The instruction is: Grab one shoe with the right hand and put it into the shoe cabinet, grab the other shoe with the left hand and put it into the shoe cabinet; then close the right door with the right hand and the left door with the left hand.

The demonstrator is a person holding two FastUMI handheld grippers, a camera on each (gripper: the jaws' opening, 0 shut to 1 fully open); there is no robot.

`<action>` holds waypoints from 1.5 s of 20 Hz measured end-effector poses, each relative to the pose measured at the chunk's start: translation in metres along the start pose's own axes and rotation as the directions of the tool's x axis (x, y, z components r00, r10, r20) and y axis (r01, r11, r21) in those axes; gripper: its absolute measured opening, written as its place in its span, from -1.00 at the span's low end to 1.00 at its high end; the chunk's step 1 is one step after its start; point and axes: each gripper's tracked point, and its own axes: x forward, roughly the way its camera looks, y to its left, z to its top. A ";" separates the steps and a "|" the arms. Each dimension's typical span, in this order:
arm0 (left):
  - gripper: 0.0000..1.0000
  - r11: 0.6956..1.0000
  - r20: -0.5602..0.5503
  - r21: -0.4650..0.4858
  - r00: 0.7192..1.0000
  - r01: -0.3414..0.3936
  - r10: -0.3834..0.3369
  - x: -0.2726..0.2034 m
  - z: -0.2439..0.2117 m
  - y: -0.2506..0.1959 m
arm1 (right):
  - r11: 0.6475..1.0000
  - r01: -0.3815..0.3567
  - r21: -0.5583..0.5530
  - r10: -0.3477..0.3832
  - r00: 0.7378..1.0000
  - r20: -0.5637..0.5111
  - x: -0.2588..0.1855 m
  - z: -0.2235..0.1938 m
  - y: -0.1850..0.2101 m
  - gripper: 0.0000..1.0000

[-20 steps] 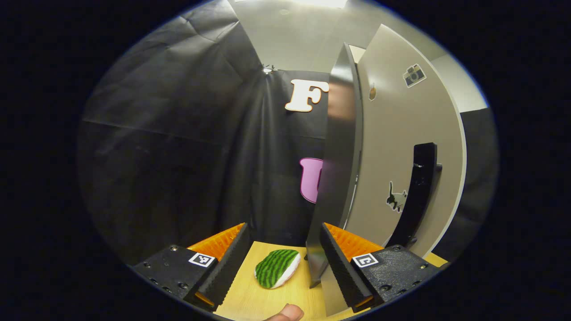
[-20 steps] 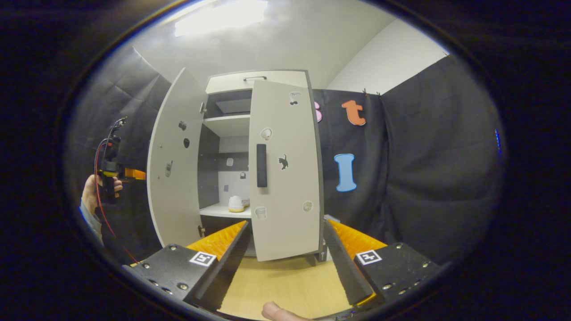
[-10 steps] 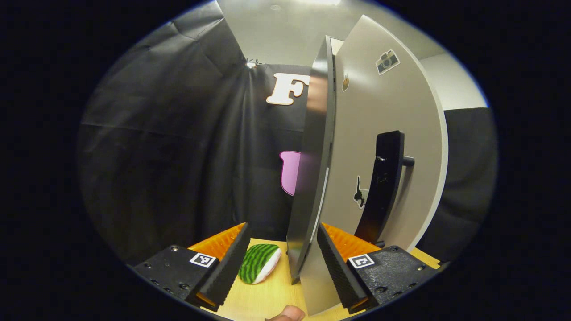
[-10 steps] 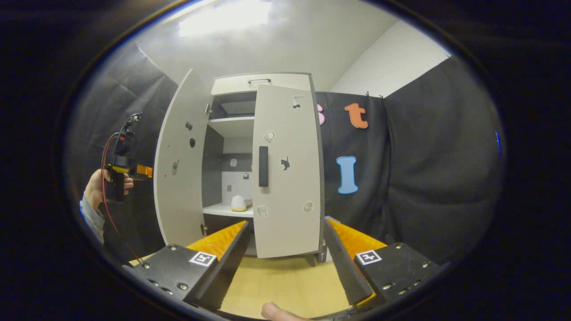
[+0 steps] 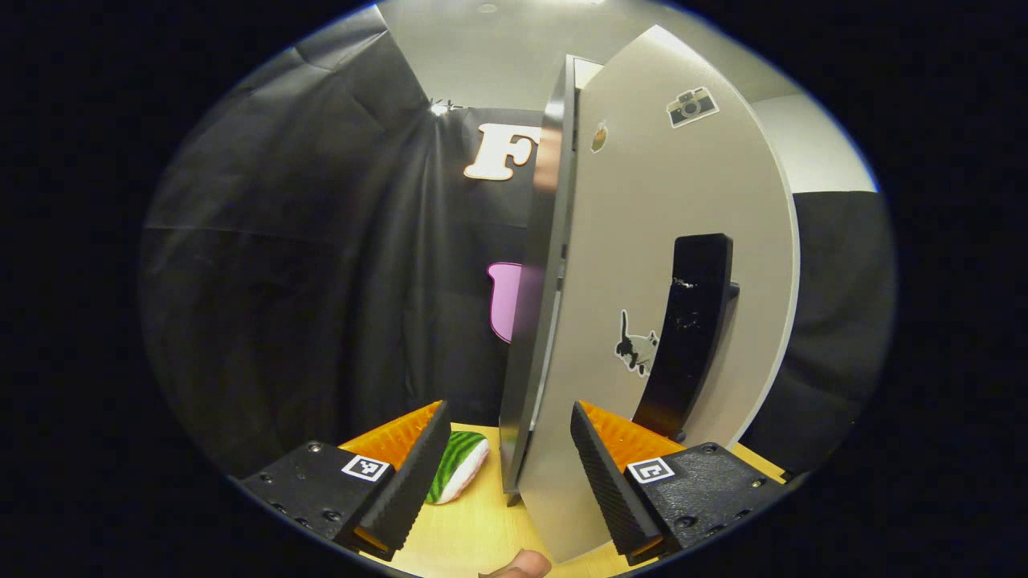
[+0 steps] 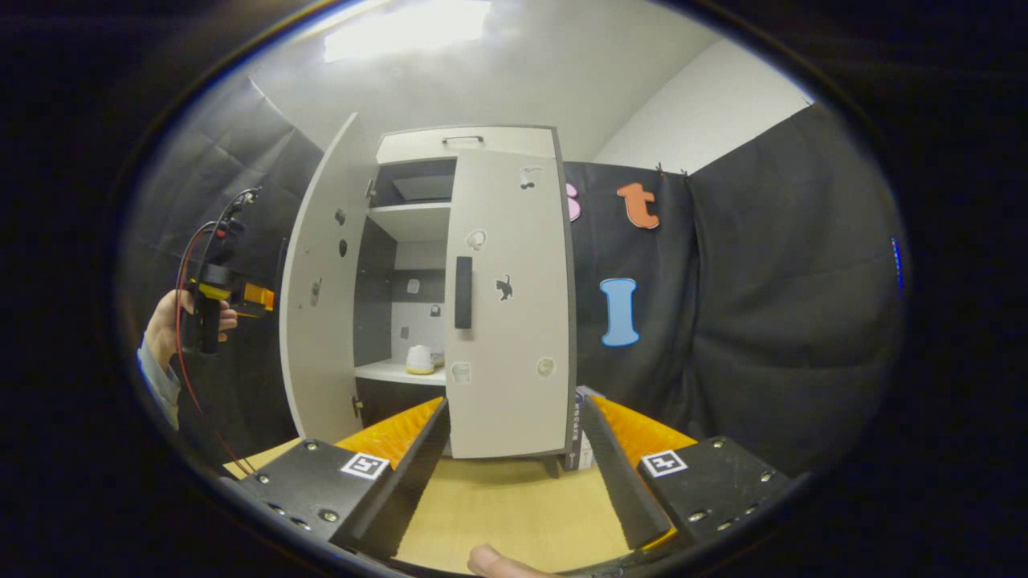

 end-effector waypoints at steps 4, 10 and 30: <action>0.84 1.000 0.017 -0.009 1.000 -0.016 0.016 -0.001 0.006 0.001 | 1.000 0.014 -0.001 -0.014 1.000 -0.007 0.005 -0.001 -0.006 0.96; 0.84 0.997 -0.058 -0.011 0.995 0.076 -0.077 -0.014 -0.004 -0.033 | 0.999 0.052 -0.007 -0.052 0.998 -0.021 0.018 0.000 -0.004 0.96; 0.94 0.988 0.157 0.135 0.986 -0.070 0.049 -0.165 0.008 -0.027 | 1.000 -0.007 -0.003 0.007 1.000 -0.015 0.020 0.013 0.016 0.96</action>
